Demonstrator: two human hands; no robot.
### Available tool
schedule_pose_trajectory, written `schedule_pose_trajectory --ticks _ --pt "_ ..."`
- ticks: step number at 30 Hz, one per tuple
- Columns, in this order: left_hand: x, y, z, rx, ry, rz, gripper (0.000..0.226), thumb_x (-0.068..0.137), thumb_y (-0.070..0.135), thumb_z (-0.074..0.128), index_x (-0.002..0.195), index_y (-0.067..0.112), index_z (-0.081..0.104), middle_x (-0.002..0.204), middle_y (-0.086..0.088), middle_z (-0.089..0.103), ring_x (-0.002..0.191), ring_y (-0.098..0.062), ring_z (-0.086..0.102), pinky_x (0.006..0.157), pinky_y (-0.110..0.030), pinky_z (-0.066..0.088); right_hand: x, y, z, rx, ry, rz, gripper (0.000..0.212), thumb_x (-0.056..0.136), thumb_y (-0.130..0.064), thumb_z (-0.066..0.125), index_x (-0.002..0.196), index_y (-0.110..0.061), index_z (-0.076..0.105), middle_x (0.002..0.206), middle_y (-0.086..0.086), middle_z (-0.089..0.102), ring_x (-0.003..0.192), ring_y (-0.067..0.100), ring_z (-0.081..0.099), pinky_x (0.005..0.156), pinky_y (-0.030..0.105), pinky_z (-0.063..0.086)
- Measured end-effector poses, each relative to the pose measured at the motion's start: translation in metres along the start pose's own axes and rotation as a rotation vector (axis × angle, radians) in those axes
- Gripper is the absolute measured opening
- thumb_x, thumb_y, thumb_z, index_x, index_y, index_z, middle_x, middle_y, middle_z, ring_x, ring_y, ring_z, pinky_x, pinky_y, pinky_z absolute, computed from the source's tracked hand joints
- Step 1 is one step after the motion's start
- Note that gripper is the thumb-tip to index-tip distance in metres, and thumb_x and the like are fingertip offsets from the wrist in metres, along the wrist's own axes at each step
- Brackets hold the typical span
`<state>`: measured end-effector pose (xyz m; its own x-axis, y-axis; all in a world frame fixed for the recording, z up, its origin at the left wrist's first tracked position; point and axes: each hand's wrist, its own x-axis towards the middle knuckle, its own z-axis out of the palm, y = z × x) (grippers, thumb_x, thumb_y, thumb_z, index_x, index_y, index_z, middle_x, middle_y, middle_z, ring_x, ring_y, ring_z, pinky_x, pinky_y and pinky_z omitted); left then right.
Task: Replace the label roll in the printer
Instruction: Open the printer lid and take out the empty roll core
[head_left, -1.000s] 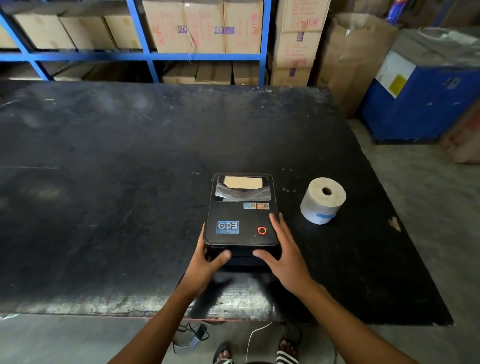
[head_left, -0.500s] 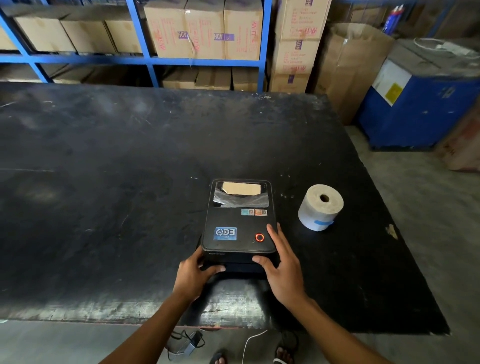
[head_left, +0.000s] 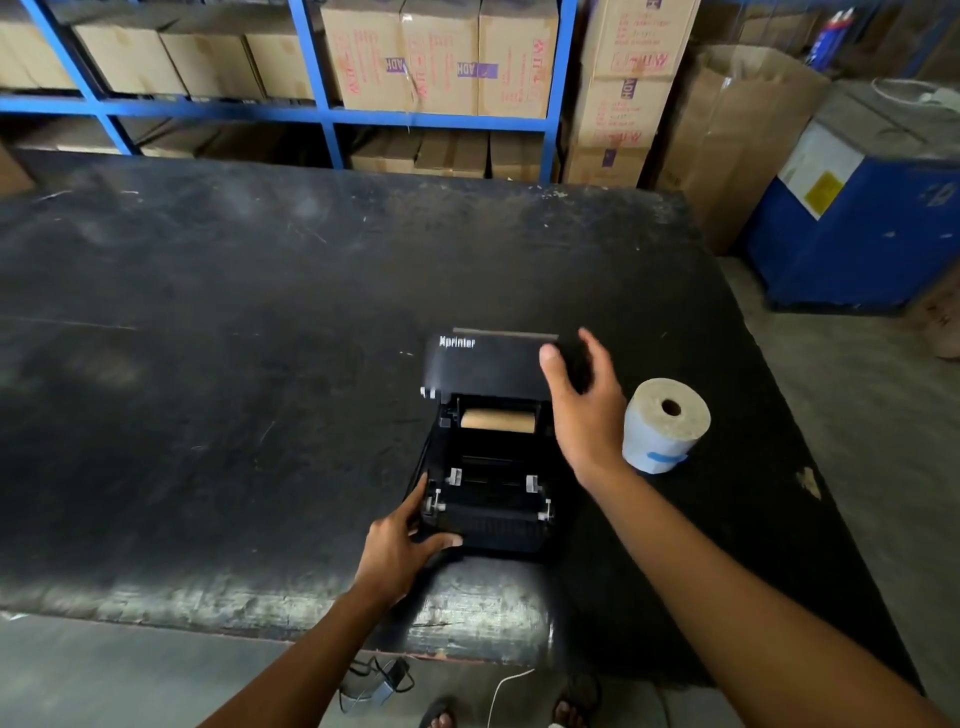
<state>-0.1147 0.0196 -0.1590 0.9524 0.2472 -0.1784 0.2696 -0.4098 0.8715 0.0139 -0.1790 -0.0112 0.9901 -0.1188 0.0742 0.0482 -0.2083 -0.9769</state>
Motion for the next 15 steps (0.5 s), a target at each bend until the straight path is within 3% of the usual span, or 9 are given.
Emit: schedule_pose_trajectory --ticks 2,7,11,15 --pt "-0.002 0.002 -0.001 0.001 -0.003 -0.013 0.106 0.060 0.042 0.087 0.150 0.025 0.034 0.125 0.004 0.069 0.103 0.010 0.060 0.101 -0.026 0.050 0.024 -0.011 0.005 -0.007 -0.024 0.067 0.071 0.080 -0.065 0.055 0.143 -0.035 0.041 0.129 -0.002 0.055 0.127 0.016 0.049 0.108 0.035 0.040" --pt "-0.001 0.005 -0.001 0.006 -0.029 -0.001 0.110 0.056 0.049 0.083 0.151 0.023 0.033 0.124 0.006 0.070 0.088 0.031 0.053 0.084 0.005 0.040 0.062 -0.025 0.008 0.019 -0.138 0.143 0.049 0.090 -0.056 0.048 0.132 -0.032 0.054 0.109 -0.010 0.060 0.119 0.019 0.054 0.100 0.036 0.042" --pt "-0.001 0.007 -0.003 0.002 -0.044 -0.002 0.111 0.056 0.051 0.082 0.151 0.020 0.033 0.123 0.005 0.070 0.089 0.029 0.055 0.087 -0.001 0.043 0.081 -0.032 0.007 0.048 -0.204 0.217 0.054 0.094 -0.055 0.045 0.140 -0.027 0.047 0.140 -0.001 0.053 0.129 0.020 0.047 0.096 0.033 0.036" --pt "-0.003 0.006 -0.003 0.015 -0.052 0.002 0.110 0.057 0.053 0.081 0.151 0.021 0.032 0.121 0.008 0.071 0.091 0.028 0.056 0.085 0.003 0.042 0.087 -0.028 0.005 0.046 -0.233 0.239 0.053 0.095 -0.054 0.044 0.141 -0.027 0.046 0.144 -0.002 0.049 0.124 0.014 0.045 0.092 0.031 0.033"
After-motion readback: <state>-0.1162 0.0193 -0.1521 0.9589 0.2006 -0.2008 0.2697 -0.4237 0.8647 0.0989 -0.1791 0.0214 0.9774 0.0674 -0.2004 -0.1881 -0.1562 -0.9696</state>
